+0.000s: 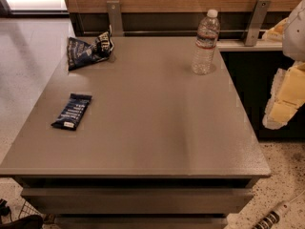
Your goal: Move water bottle near rxbar blueberry
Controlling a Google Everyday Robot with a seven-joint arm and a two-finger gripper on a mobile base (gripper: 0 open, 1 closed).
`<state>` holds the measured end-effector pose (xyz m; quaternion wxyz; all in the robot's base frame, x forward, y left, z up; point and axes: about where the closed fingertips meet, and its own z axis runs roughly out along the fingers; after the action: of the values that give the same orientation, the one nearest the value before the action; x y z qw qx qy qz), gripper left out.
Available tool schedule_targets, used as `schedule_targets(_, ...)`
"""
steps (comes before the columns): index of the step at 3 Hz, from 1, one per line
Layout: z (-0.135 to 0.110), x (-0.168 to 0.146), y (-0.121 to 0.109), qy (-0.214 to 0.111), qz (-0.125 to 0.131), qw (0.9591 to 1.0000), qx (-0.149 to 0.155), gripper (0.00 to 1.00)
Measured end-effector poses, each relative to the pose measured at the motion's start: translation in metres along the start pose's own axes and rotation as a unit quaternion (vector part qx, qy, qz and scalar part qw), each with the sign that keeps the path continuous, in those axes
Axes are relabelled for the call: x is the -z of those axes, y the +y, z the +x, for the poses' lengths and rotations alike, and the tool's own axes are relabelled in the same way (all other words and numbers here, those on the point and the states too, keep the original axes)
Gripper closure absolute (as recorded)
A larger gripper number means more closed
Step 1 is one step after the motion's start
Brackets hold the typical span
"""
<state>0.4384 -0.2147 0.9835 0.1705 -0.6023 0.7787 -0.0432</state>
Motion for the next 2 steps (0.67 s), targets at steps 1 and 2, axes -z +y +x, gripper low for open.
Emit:
schedule_targets(1,0.0,0.0,0.0,0.0,0.0,1.0,0.0,0.0)
schedule_targets(2,-0.01,-0.009,-0.04,-0.039,0.018,0.999,-0.011,0.0)
